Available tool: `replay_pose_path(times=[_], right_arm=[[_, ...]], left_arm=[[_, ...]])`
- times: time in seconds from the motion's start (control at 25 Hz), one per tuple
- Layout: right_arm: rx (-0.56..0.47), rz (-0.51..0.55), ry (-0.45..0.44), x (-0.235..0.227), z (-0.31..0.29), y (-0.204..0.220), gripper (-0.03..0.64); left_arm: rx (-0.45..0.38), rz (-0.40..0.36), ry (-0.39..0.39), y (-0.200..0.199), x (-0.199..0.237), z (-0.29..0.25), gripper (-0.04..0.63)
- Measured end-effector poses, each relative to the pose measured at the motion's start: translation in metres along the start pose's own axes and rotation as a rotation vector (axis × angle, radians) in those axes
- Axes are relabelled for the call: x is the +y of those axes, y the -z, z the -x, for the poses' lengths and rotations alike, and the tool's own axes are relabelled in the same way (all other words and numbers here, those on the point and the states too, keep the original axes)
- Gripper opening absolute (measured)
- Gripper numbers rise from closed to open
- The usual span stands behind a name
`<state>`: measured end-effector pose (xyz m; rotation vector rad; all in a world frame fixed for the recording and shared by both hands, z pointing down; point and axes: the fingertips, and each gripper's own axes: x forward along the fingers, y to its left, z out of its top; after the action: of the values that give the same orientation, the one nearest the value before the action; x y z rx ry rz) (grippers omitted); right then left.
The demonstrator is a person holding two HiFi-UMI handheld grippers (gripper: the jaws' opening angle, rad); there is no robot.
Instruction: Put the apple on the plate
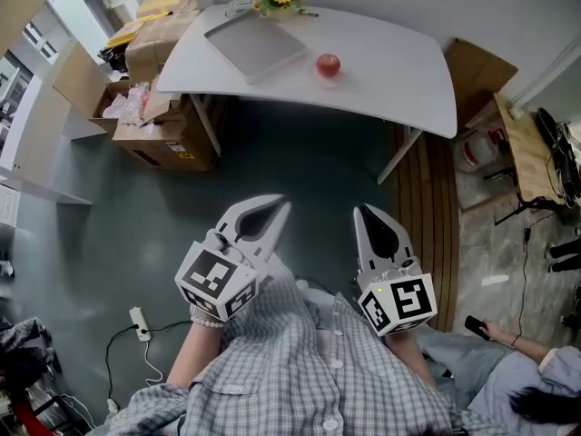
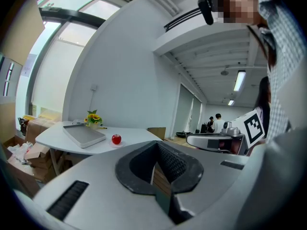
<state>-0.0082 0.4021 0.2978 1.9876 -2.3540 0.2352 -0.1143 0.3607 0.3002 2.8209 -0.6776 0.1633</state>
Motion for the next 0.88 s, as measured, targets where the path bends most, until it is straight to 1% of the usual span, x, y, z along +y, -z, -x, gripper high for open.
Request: replay_pose_path(times=[0.2, 0.44, 0.64, 0.88], right_arm=[[0.011, -0.018, 0.019, -0.008, 0.006, 0.007, 0.025], [0.019, -0.032, 0.045, -0.017, -0.001, 0.013, 0.025], [0.030, -0.030, 0.073, -0.027, -0.020, 0.009, 0.025], [0.024, -0.037, 0.115, -0.047, -0.057, 0.000, 0.025]], left_arm=[[0.001, 0.018, 0.006, 0.002, -0.004, -0.004, 0.009], [0.017, 0.011, 0.034, 0.003, 0.002, -0.017, 0.009], [0.020, 0.020, 0.069, -0.002, 0.018, -0.039, 0.009], [0.031, 0.005, 0.128, -0.018, 0.047, -0.073, 0.009]])
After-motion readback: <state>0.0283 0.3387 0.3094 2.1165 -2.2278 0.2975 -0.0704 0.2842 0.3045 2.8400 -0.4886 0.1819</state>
